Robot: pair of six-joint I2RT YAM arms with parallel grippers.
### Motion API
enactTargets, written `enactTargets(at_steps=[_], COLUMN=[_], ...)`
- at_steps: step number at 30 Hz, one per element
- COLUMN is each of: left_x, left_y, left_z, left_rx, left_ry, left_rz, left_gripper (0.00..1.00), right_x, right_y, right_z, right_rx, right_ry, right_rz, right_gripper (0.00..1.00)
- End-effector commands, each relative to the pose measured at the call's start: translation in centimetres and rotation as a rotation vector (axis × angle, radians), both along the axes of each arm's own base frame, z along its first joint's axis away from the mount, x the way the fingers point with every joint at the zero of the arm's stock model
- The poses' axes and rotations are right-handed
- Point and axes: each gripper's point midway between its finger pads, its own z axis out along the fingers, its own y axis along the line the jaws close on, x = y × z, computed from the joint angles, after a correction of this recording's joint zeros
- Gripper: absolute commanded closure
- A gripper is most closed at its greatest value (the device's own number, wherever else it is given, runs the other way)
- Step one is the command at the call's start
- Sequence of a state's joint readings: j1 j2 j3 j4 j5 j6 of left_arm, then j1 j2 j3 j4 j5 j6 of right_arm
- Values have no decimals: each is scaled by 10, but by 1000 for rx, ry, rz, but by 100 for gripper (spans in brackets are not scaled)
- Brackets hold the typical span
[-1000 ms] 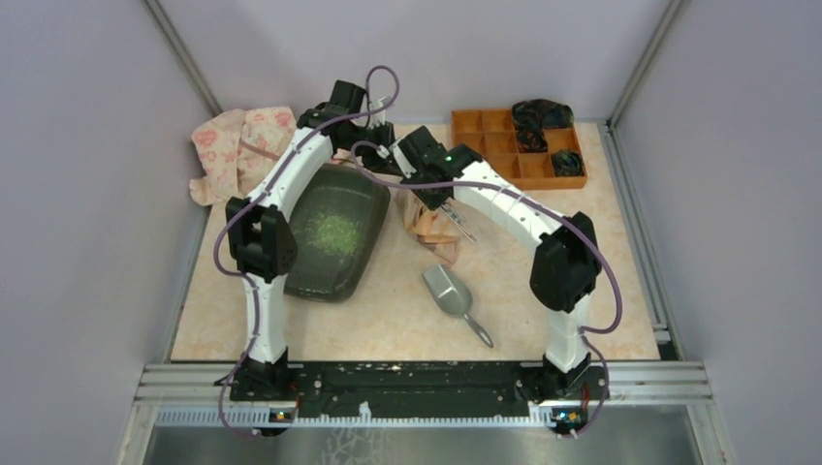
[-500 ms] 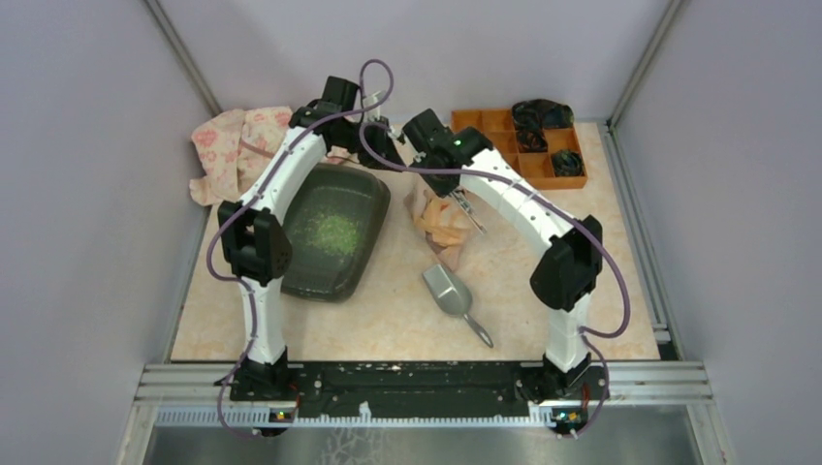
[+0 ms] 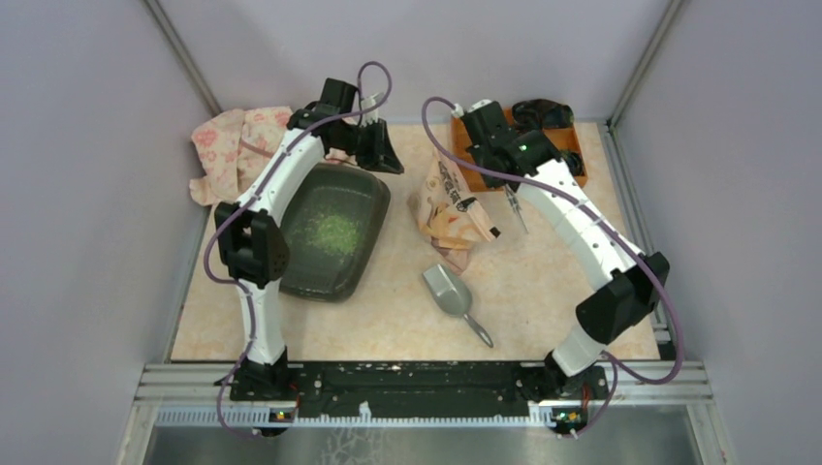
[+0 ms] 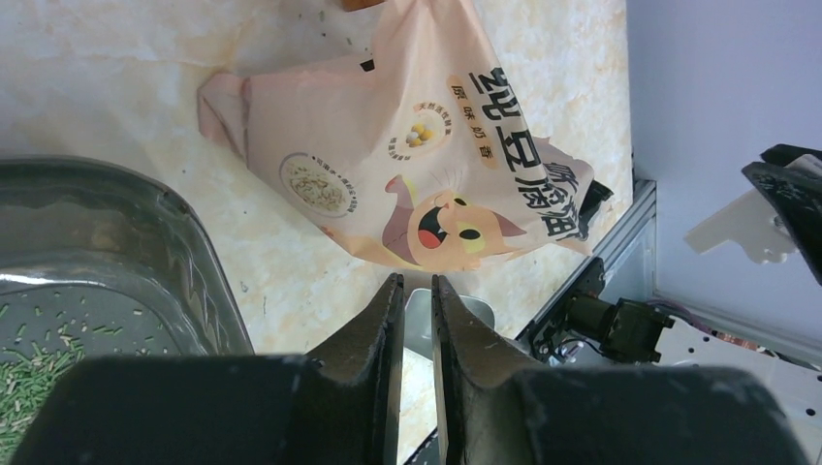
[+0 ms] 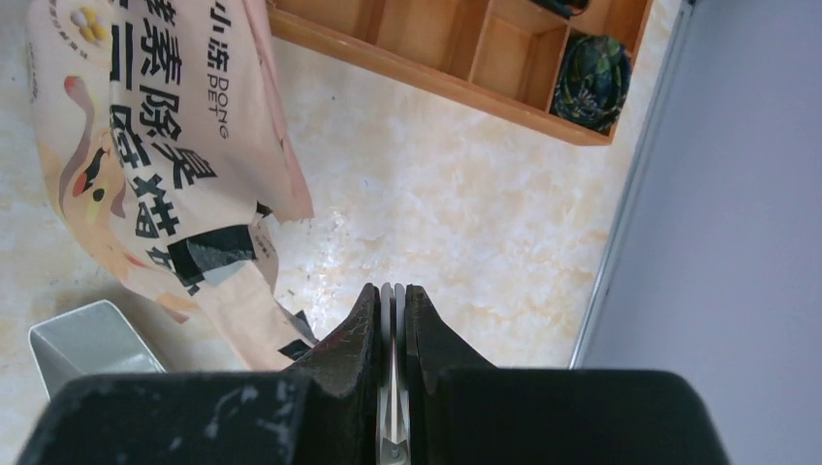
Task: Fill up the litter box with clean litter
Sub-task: Adjust the clamp.
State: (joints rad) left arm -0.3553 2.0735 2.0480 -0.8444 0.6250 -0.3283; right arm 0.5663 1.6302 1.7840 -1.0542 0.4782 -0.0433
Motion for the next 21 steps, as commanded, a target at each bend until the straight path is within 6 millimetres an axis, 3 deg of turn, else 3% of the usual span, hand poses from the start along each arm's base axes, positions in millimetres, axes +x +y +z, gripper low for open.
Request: enactTargets(at_steps=[1, 7, 14, 16, 19, 21], left_x=[-3, -3, -3, -8, -22, -44], left_y=[3, 5, 2, -2, -16, -25], left_z=[21, 19, 22, 29, 52, 69], left_rx=[-15, -10, -22, -52, -188, -319], left_ry=[-60, -55, -49, -49, -70, -63], left_rz=[9, 19, 26, 6, -54, -129], left_gripper=[78, 79, 79, 79, 66, 61], right_x=[5, 8, 24, 20, 1, -13], right_y=[12, 31, 60, 74, 104, 117], right_z=[5, -4, 16, 24, 46, 63], right_rx=[108, 148, 226, 254, 373, 473], right_ry=[-73, -22, -58, -65, -94, -118], right_rz=[23, 93, 161, 215, 357, 435], right_gripper=[100, 100, 100, 100, 100, 100])
